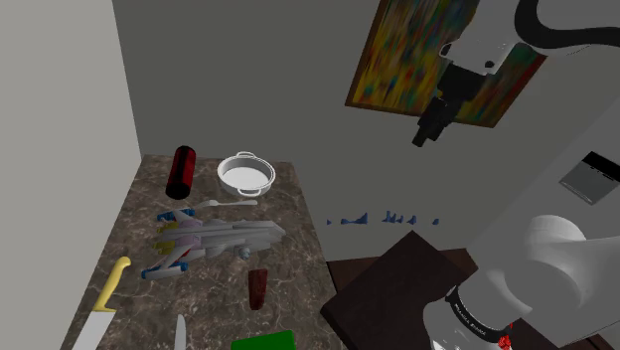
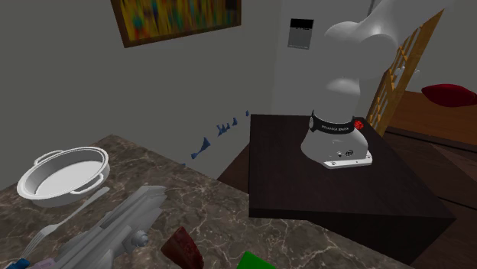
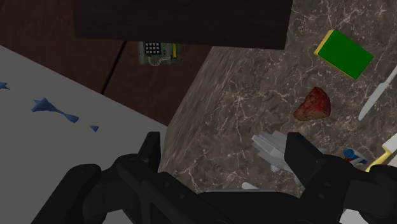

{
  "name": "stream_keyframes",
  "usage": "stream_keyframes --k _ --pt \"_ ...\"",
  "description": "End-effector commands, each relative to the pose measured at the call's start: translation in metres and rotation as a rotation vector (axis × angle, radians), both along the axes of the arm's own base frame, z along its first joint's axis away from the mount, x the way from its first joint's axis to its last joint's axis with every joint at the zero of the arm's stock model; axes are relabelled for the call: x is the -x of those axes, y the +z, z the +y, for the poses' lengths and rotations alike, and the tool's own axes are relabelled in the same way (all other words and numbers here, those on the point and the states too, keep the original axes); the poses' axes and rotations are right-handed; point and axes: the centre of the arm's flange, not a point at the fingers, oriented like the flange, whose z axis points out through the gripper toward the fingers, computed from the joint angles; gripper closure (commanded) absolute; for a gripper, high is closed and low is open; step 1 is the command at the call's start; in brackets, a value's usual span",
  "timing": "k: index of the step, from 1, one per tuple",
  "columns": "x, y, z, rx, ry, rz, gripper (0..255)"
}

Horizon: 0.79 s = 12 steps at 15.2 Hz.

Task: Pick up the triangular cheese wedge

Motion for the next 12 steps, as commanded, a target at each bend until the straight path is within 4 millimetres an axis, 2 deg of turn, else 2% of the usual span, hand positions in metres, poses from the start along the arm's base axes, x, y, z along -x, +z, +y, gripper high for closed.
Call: stream_keyframes --k 1,12 --pt "0.000 0.000 0.000 0.000 0.000 0.000 0" --pt "-0.011 -0.103 0.104 0.017 -0.121 -0.011 0"
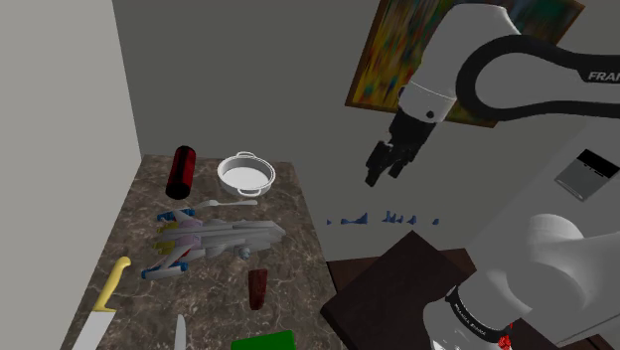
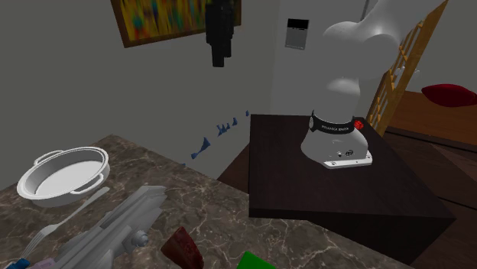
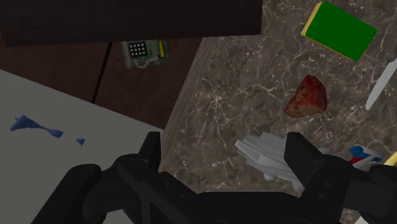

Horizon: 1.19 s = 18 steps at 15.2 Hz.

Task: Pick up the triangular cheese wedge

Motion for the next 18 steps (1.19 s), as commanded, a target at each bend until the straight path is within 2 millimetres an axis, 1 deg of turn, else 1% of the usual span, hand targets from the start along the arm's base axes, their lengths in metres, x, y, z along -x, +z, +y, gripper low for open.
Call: stream_keyframes --k 1,9,18 --pt "-0.001 -0.020 0.018 0.003 -0.025 -0.003 0" --pt "-0.019 -0.096 0.091 0.015 -0.113 -0.012 0" --pt "-0.047 -0.182 0.170 0.029 -0.212 -0.021 0"
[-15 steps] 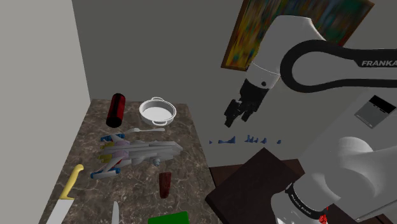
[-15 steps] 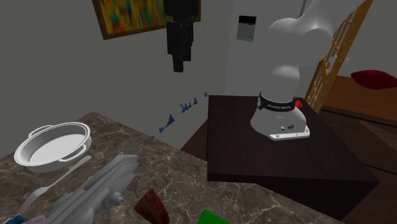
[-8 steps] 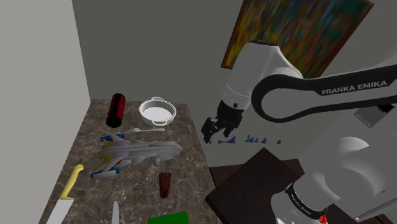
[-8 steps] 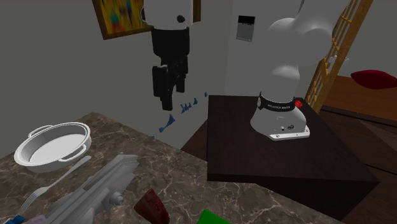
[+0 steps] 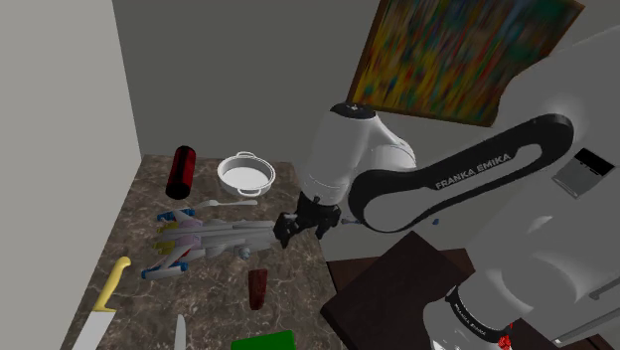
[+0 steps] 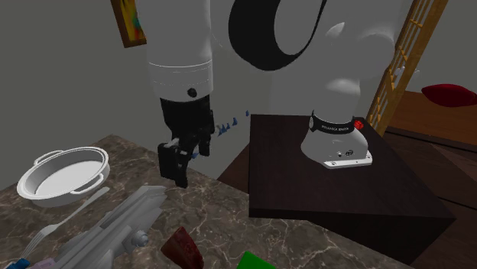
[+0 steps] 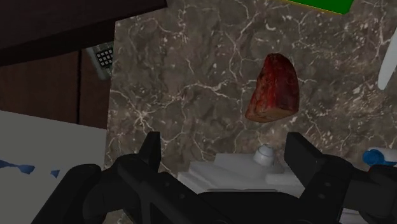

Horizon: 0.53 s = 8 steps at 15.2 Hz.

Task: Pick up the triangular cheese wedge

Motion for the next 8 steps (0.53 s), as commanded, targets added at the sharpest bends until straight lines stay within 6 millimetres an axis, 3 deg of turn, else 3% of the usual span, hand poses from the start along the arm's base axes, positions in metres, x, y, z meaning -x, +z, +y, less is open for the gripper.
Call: stream_keyframes --k 1,8 --pt "-0.008 -0.020 0.018 -0.001 -0.024 -0.004 0" --pt "-0.036 -0.087 0.076 0.010 -0.101 -0.011 0"
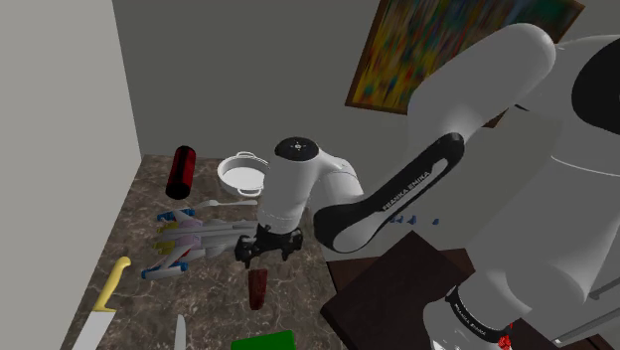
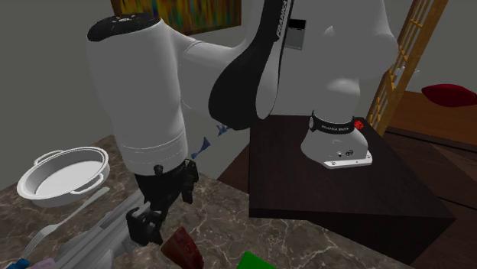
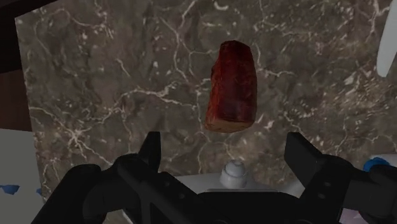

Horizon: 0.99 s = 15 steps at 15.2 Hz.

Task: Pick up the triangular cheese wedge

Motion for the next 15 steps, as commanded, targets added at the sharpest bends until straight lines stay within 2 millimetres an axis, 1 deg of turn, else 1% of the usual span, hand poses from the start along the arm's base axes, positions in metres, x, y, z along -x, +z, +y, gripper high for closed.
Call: stream_keyframes --k 1,7,8,10,11,15 --pt "-0.004 -0.014 0.011 0.004 -0.015 -0.004 0" --pt "-0.004 -0.045 0.011 0.004 -0.015 -0.004 0" --pt "-0.004 -0.054 0.011 0.004 -0.015 -0.004 0" --pt "-0.004 -0.054 0.011 0.004 -0.015 -0.004 0" --pt "-0.005 -0.054 0.011 0.004 -0.015 -0.004 255" --pt "-0.005 -0.054 0.012 0.004 -0.015 -0.004 255"
